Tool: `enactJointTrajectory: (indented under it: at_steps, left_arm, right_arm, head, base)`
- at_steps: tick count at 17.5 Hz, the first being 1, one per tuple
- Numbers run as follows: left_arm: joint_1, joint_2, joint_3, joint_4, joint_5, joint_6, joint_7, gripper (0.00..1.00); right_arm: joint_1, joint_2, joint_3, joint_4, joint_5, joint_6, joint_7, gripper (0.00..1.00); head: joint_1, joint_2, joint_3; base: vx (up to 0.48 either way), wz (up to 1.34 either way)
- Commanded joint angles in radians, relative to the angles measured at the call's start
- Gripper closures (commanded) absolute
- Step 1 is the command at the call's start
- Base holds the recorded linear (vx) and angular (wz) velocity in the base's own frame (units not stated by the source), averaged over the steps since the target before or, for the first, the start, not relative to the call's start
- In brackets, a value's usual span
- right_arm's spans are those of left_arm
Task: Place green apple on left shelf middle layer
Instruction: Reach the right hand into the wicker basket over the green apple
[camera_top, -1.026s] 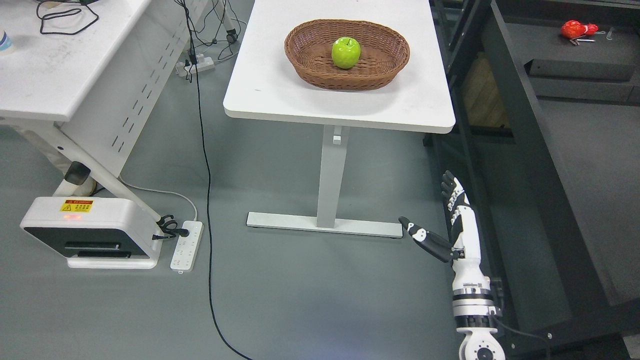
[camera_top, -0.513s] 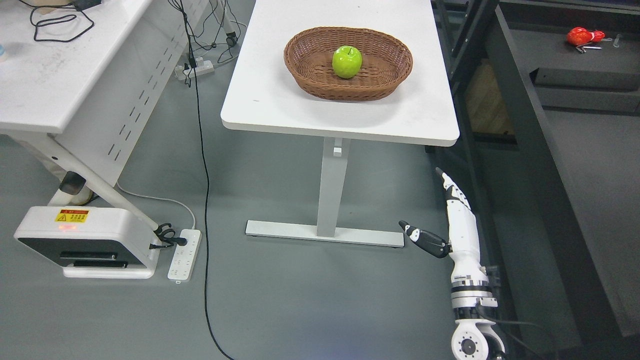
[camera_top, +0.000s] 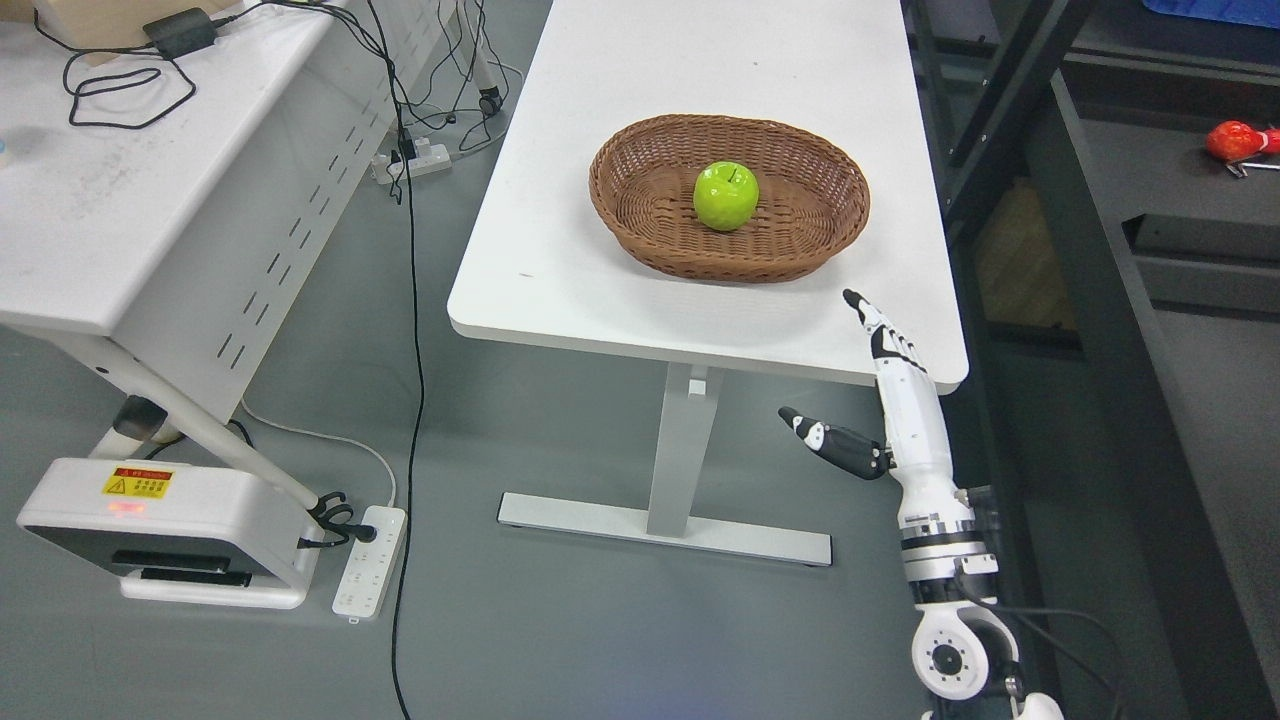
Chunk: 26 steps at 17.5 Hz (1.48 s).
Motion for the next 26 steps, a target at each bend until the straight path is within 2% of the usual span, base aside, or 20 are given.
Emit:
enactJointTrajectory:
  at_steps: [1,9,17,24,26]
  left_arm:
    - [0.000,0.017,0.001,0.000,0.000,0.000,0.000,0.00]
    - [0.000,0.017,0.001,0.000,0.000,0.000,0.000,0.00]
    - [0.000,0.017,0.001,0.001,0.000,0.000,0.000,0.00]
    - [0.000,0.017,0.001,0.001,0.000,0.000,0.000,0.00]
    - [0.000,0.017,-0.003,0.000,0.000,0.000,0.000,0.00]
  right_arm:
    - [-0.097,-0.017,0.017,0.000,-0.012,0.009,0.008,0.00]
    - [-0.140,-0.017,0.067,0.017,0.009,0.020,0.012,0.00]
    - [-0.277,-0.017,0.167,0.236,0.166,0.066,0.231,0.00]
    - [-0.372,-0.020,0.178,0.385,0.192,0.074,0.267,0.00]
    - [-0.378,-0.049,0.175,0.396,0.216,0.074,0.268,0.01]
  head:
    - [0.0000,0.000,0.000]
    - [0.0000,0.000,0.000]
    - [0.0000,0.000,0.000]
    - [0.0000,0.000,0.000]
    - [0.0000,0.000,0.000]
  base:
    - [0.242,0.08]
    - [0.260,0.09]
    - [0.162,0.06]
    - [0.061,0.00]
    - [0.000,0.00]
